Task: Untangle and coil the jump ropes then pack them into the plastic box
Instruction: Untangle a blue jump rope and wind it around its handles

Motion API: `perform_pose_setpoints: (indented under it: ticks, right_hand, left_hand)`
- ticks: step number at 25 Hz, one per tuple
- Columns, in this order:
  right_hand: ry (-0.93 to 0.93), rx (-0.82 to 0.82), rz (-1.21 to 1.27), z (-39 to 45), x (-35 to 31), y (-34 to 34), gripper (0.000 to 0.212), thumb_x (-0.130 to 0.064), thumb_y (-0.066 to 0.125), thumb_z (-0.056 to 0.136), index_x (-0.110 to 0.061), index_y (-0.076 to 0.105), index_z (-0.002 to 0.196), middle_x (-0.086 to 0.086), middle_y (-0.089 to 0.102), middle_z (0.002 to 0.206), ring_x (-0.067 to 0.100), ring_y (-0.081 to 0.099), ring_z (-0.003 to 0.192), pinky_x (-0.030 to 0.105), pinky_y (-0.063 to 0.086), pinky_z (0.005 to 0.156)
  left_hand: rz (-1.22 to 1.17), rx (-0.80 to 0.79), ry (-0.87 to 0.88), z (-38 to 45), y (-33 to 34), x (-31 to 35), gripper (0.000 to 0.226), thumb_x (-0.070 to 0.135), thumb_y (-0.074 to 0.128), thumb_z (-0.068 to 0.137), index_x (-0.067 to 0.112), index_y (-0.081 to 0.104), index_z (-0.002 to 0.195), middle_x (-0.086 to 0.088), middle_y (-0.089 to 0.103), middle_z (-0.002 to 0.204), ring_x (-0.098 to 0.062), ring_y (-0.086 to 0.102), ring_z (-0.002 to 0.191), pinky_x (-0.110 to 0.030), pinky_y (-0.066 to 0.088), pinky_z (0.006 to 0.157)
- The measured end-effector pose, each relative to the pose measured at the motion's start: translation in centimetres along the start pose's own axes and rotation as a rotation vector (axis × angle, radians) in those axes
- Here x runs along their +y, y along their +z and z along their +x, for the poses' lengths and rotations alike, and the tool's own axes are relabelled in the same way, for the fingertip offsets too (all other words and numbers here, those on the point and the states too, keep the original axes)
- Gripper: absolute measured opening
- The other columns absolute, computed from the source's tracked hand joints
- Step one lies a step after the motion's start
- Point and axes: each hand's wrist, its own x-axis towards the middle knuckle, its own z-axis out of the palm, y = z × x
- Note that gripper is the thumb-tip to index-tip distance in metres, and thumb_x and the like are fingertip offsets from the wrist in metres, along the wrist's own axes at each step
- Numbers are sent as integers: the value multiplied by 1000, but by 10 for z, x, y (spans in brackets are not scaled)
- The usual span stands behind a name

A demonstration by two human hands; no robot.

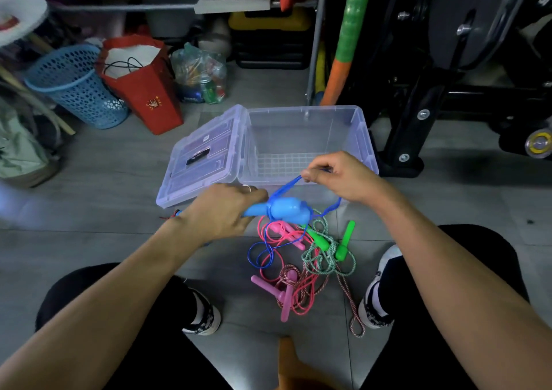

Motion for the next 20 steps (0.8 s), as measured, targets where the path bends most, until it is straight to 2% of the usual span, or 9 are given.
perform_pose_setpoints:
  ticks: [3, 4, 6, 8, 10, 12, 15, 18, 20]
  right_hand:
    - [10, -4, 61, -7, 3, 3, 29, -28, 55, 98, -16, 67, 75, 0, 42, 57, 7, 34, 51, 23, 29, 51]
    - [12, -4, 69, -8, 1, 5, 30, -26, 52, 99, -16, 66, 74, -5, 40, 54, 5, 32, 49, 22, 27, 50]
    - [16, -18, 17, -12, -8, 15, 31, -24, 49, 101, -15, 64, 76, -12, 46, 50, 4, 39, 47, 19, 31, 52]
    - [-9, -70, -123, -16, -20, 32, 31, -27, 47, 101, -18, 62, 75, -11, 57, 58, 6, 49, 57, 26, 38, 60]
    - [-49, -131, -297, -22, -36, 44, 30, -31, 47, 99, -19, 53, 72, -4, 53, 63, 20, 48, 65, 33, 34, 63]
    - [-97, -138, -456, -24, -48, 42, 24, -31, 47, 95, -16, 50, 76, -2, 45, 64, 25, 44, 67, 33, 32, 61]
    - [-52, -128, -495, -20, -49, 19, 13, -25, 51, 86, -20, 56, 75, -2, 52, 68, 27, 53, 72, 34, 42, 62]
    - [-4, -142, -401, -15, -36, -2, 9, -23, 64, 84, -18, 67, 78, -6, 59, 67, 18, 56, 73, 32, 45, 65]
    - [17, -129, -212, -10, -20, -10, 10, -25, 74, 82, -16, 72, 78, 0, 67, 71, 13, 59, 70, 32, 47, 70]
  left_hand:
    - [-280, 300, -243, -4, -7, 3, 18, 36, 55, 88, 24, 57, 102, 6, 59, 67, -29, 55, 62, -30, 41, 56]
    - [-363, 348, -365, -1, -10, 8, 18, 35, 60, 90, 21, 59, 100, 9, 55, 64, -25, 51, 60, -30, 39, 57]
    - [-514, 405, -601, 7, -10, 11, 12, 30, 62, 92, 20, 56, 89, 9, 51, 64, -20, 46, 61, -31, 37, 57]
    - [-543, 368, -819, 10, -6, 5, 13, 28, 58, 93, 18, 54, 86, 3, 55, 68, -21, 49, 64, -31, 37, 58]
    - [-367, 157, -965, 11, -3, 1, 16, 28, 55, 91, 14, 57, 96, -6, 64, 86, -29, 58, 79, -33, 41, 64]
    - [-82, -101, -944, 11, 6, 8, 25, 27, 53, 90, 14, 56, 111, -11, 64, 107, -34, 60, 99, -33, 42, 74]
    - [138, -348, -710, 17, 15, 24, 30, 21, 53, 90, 21, 53, 120, -6, 62, 116, -30, 59, 108, -32, 42, 78]
    - [174, -424, -407, 19, 14, 18, 25, 24, 55, 90, 28, 55, 114, 0, 63, 108, -25, 59, 104, -33, 44, 79]
    - [135, -358, -237, 17, 14, 5, 23, 20, 59, 86, 30, 59, 107, 4, 61, 99, -22, 57, 100, -36, 47, 80]
